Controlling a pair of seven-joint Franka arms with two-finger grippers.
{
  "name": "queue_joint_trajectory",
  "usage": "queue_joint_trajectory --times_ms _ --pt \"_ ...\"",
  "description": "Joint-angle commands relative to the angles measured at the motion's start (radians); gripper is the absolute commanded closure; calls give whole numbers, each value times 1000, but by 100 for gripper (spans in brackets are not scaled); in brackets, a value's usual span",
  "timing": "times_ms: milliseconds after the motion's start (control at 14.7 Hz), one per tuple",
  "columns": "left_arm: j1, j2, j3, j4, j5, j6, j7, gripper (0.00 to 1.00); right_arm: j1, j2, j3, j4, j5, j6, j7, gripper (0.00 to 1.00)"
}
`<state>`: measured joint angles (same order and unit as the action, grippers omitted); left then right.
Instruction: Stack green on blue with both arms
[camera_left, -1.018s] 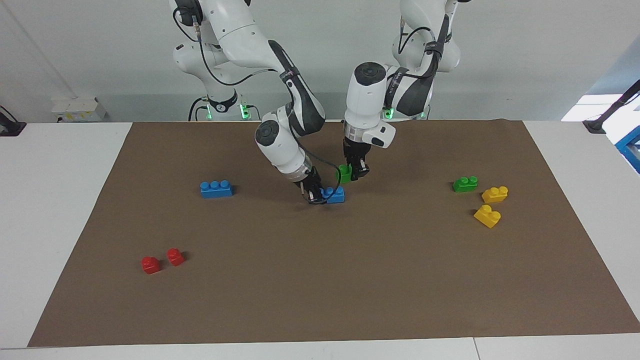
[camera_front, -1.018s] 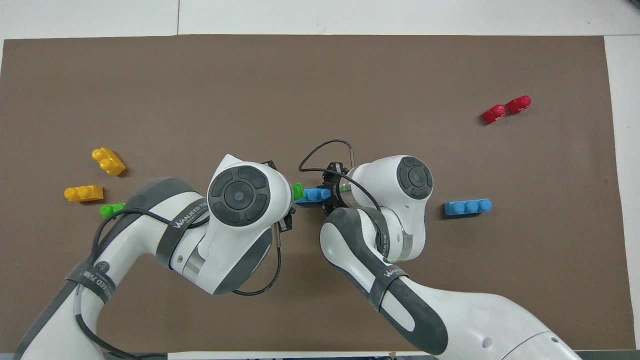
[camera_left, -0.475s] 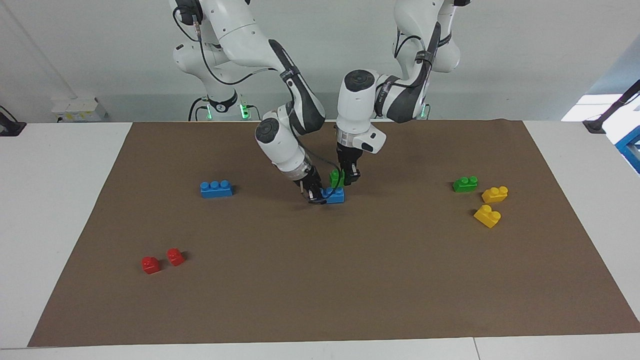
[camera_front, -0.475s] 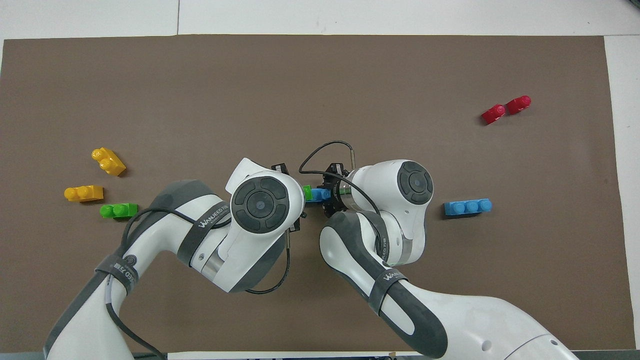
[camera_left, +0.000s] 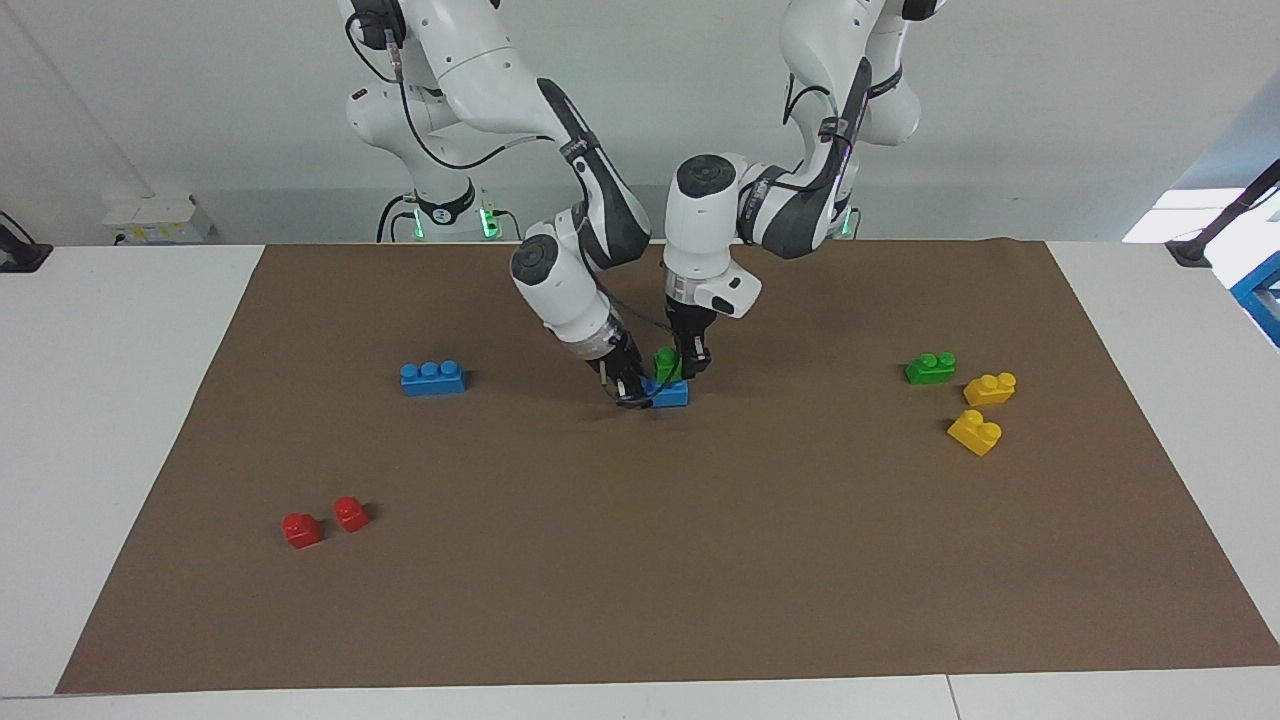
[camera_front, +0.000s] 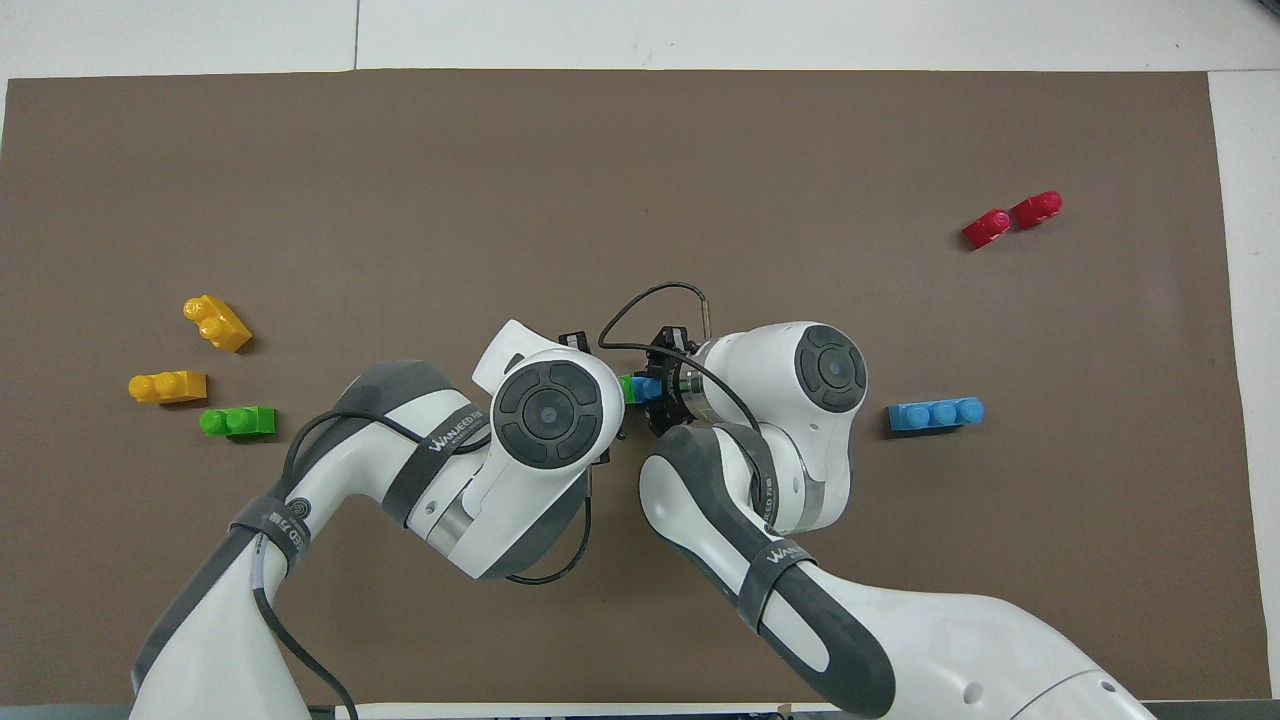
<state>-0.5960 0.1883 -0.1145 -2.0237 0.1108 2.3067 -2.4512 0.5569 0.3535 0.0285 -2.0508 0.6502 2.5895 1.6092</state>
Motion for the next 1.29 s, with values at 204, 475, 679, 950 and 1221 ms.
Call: queue_joint_trajectory --times_ms 204,475,679,950,1221 --pt "-27 34 18 -3 46 33 -23 100 -5 8 -10 -68 17 78 -34 100" --pt "-27 37 18 -1 49 43 -23 100 -5 10 -10 -68 17 78 -34 100" --pt "-28 63 18 0 82 49 -31 100 -3 10 -10 -68 17 78 -34 100" --pt "-28 68 18 0 99 53 -31 100 -3 8 -10 -68 17 80 -38 100" --pt "-28 86 18 -1 108 66 -29 100 -3 8 -10 -69 17 80 -45 100"
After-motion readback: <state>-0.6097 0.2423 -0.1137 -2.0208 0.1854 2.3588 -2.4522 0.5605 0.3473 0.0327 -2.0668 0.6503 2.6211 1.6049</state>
